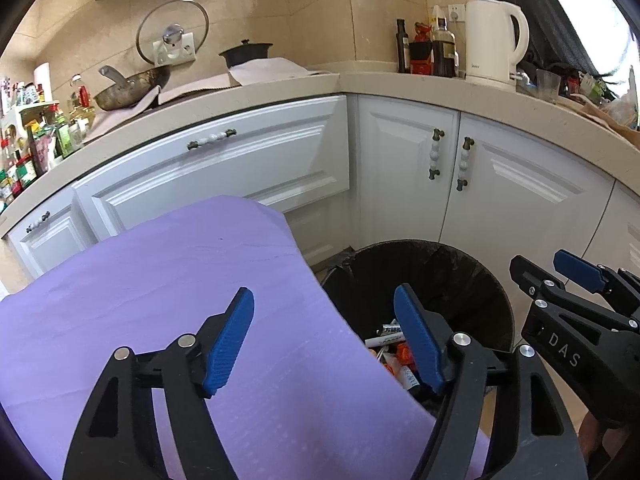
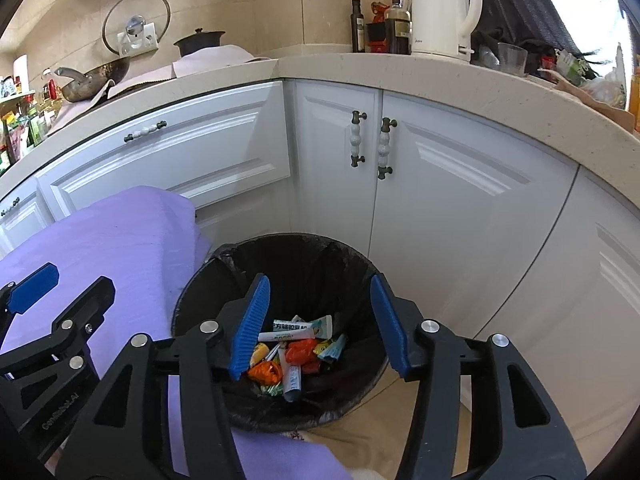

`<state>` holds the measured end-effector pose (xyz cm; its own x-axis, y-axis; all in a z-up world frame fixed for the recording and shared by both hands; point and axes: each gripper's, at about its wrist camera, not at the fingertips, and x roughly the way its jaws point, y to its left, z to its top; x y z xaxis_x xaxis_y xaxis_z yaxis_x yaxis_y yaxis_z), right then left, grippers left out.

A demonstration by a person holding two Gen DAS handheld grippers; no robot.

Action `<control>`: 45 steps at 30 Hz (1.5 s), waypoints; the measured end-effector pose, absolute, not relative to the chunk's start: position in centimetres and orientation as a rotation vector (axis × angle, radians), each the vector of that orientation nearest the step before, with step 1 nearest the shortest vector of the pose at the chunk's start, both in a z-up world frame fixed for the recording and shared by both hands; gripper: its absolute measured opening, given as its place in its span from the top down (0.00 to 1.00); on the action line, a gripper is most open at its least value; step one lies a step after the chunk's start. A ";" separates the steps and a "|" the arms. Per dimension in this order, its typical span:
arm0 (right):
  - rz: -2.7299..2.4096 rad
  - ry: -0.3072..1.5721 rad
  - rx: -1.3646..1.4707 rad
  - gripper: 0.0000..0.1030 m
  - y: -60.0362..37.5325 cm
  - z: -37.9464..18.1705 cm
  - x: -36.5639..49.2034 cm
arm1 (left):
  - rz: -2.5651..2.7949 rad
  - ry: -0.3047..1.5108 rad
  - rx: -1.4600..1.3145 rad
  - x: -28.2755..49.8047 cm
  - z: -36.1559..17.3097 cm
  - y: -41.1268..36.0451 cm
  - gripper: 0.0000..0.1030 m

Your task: Collect trash

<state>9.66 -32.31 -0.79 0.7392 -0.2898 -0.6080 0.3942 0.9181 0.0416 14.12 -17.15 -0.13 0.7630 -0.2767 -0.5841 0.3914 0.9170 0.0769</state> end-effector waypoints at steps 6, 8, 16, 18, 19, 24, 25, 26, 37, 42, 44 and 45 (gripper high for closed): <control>-0.376 0.620 0.161 0.45 -30.7 0.7 7.5 | -0.369 0.589 0.185 12.1 1.1 -15.0 0.28; -0.378 0.614 0.156 0.45 -30.2 1.2 6.8 | -0.364 0.581 0.187 11.5 1.4 -14.4 0.28; -0.382 0.592 0.150 0.44 -28.9 2.5 4.4 | -0.335 0.576 0.167 9.7 2.3 -11.5 0.25; -0.384 0.586 0.150 0.43 -28.6 2.7 3.8 | -0.331 0.582 0.162 9.3 2.5 -10.9 0.25; -0.386 0.584 0.150 0.43 -28.5 2.8 3.6 | -0.325 0.583 0.159 9.1 2.6 -10.6 0.25; -0.390 0.570 0.134 0.42 -27.9 3.4 2.5 | -0.310 0.573 0.143 8.2 3.1 -9.3 0.24; -0.391 0.568 0.131 0.42 -27.8 3.4 2.3 | -0.309 0.570 0.141 8.1 3.2 -9.2 0.24; -0.392 0.564 0.126 0.42 -27.7 3.5 2.2 | -0.308 0.568 0.139 8.0 3.3 -9.0 0.24; -0.398 0.536 0.107 0.37 -27.2 4.5 1.2 | -0.314 0.548 0.121 7.3 4.0 -8.1 0.23; -0.396 0.533 0.105 0.37 -27.1 4.7 1.0 | -0.313 0.547 0.115 7.4 4.1 -7.9 0.23; -0.395 0.532 0.102 0.37 -27.0 4.8 1.0 | -0.312 0.546 0.114 7.3 4.1 -7.8 0.23; -0.395 0.532 0.101 0.37 -27.0 4.8 1.0 | -0.312 0.546 0.113 7.4 4.1 -7.8 0.23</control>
<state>0.96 -27.01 4.84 0.7885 -0.3402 -0.5124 0.3920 0.9199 -0.0074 7.36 -7.81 4.13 0.8088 -0.2614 -0.5268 0.3210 0.9468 0.0230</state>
